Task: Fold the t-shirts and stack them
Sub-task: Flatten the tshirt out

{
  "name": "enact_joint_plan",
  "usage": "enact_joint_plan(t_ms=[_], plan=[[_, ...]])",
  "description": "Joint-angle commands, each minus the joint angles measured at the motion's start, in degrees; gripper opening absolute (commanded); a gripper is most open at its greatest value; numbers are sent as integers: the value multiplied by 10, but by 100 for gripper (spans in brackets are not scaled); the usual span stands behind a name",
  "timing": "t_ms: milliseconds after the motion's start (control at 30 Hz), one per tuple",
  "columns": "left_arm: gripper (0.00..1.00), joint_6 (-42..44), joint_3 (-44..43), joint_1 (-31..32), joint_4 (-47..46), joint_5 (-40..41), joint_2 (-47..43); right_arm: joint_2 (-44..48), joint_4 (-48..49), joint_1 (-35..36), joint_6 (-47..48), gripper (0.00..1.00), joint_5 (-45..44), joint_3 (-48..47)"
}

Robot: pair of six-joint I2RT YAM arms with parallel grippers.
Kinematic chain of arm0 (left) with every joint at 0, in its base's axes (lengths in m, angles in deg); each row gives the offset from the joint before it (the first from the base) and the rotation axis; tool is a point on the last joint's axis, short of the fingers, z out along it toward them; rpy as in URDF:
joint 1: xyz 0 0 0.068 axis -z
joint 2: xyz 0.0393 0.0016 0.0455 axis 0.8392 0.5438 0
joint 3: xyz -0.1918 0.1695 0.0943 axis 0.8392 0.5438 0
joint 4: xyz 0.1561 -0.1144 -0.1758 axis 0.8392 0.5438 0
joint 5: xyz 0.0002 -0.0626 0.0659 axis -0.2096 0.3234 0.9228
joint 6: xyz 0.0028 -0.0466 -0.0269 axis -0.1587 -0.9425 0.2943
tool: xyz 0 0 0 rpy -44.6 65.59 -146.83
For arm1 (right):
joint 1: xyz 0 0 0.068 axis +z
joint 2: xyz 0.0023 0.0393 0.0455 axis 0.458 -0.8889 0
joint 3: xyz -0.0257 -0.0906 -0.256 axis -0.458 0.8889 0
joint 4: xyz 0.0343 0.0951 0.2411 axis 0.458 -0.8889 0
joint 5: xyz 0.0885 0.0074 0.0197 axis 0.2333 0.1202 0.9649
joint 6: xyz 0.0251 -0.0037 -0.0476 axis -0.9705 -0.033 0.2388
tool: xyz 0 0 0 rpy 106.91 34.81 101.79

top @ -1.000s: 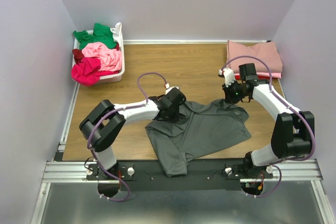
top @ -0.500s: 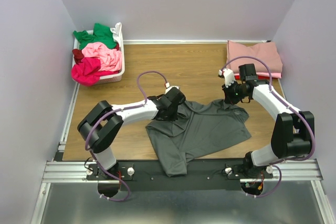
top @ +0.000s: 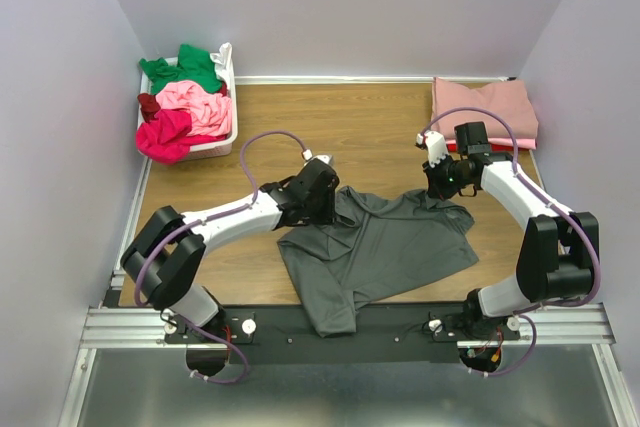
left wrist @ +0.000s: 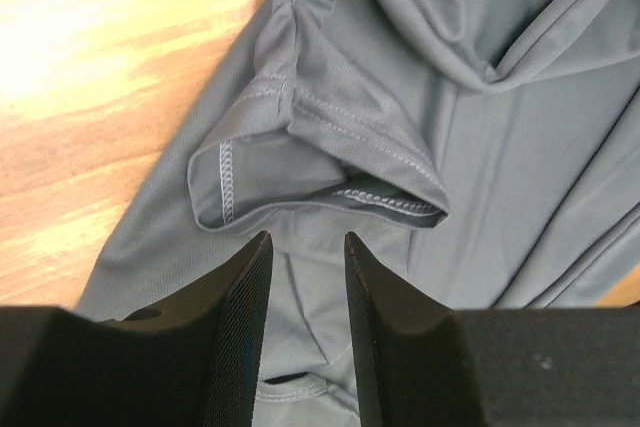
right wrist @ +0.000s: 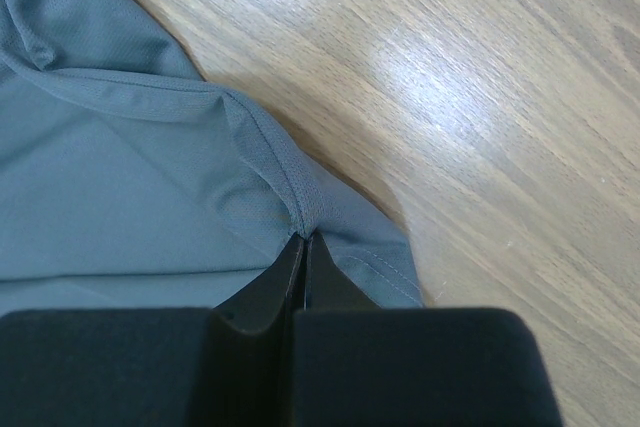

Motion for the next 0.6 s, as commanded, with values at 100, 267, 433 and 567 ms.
enact_joint_plan(t_ms=[100,267,433,567], plan=[[44,-24,15,-2,-10,-55,14,13,8,-4,3,5,13,6],[44,-40,-12,-2,20,-40,61,15,8,-4,4,5,13,7],[44,-63,-67,-2,82,11,112,20,8,-4,5,5,15,9],[44,-63,-88,-1,86,11,123,23,8,-3,6,5,18,11]])
